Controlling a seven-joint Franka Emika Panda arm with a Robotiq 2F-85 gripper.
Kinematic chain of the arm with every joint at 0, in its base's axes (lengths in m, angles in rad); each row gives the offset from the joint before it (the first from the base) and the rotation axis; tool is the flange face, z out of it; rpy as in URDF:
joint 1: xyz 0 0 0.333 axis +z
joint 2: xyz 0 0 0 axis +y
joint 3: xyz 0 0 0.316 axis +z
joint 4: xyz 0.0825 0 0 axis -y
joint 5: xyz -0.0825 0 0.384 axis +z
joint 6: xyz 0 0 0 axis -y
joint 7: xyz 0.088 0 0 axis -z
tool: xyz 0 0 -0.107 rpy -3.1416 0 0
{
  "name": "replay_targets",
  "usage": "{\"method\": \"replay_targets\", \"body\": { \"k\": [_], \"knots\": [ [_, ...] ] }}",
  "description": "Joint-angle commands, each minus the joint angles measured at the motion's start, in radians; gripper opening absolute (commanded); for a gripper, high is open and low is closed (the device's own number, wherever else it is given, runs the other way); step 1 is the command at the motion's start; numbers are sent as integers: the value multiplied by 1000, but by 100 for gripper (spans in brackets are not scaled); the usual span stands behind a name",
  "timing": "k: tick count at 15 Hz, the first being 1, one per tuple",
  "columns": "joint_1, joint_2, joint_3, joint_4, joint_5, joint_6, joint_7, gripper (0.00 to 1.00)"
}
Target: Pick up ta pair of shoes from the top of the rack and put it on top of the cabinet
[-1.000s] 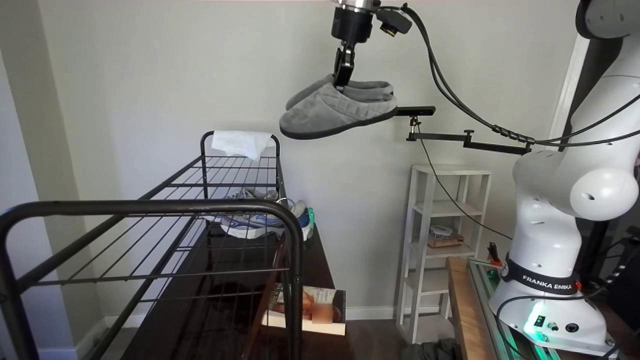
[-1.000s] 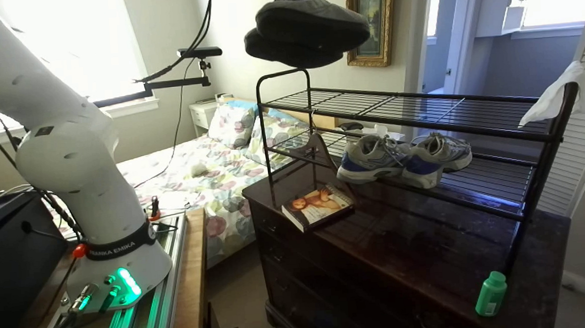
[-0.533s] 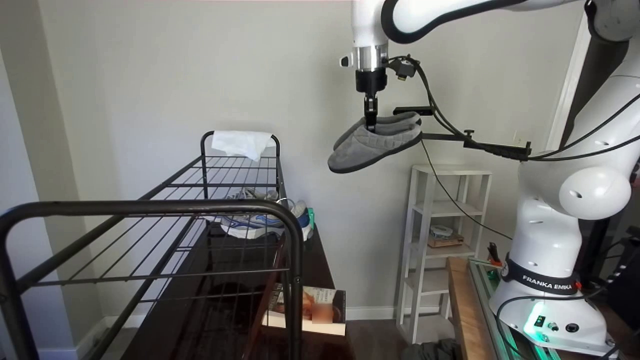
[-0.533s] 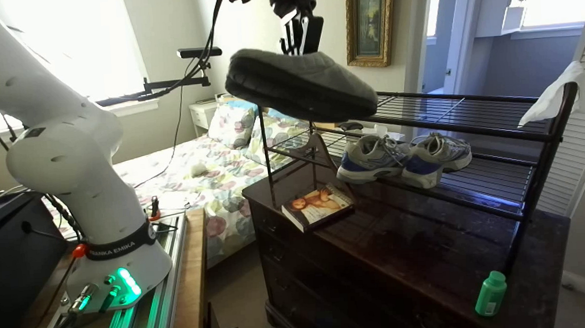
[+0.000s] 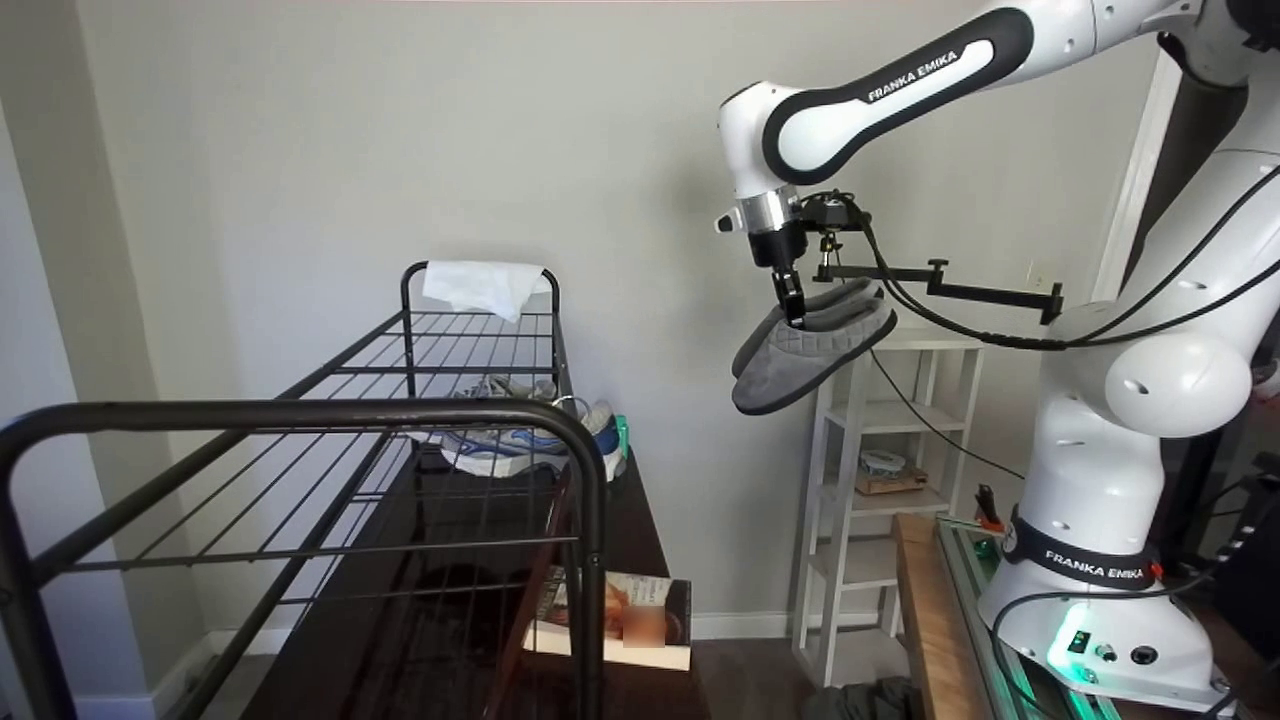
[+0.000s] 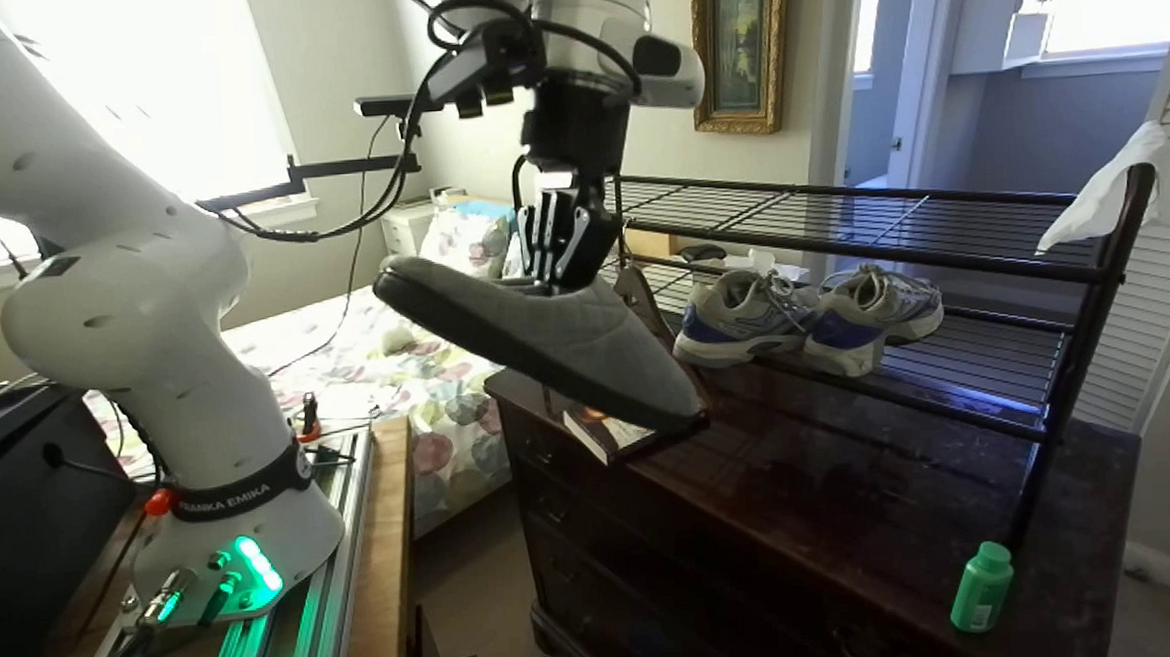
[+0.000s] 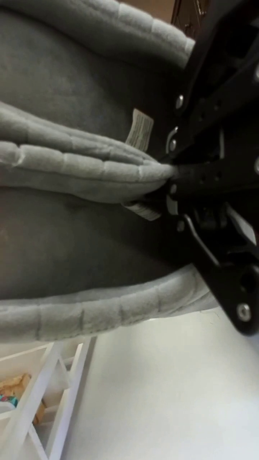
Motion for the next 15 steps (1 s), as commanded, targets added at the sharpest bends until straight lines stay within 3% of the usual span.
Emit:
{"method": "replay_targets", "body": {
  "k": [1, 5, 6, 7, 11, 15],
  "knots": [
    [-13, 9, 0, -2, 3, 2, -5, 9],
    [-13, 15, 2, -2, 3, 4, -5, 9],
    [-13, 15, 2, -2, 3, 4, -5, 2],
    [-16, 27, -10, 2, 4, 19, -23, 2],
    [-38, 164, -110, 88, 48, 33, -224, 2],
    [-77, 240, -161, 132, 59, 101, -415, 2]
  ]
}}
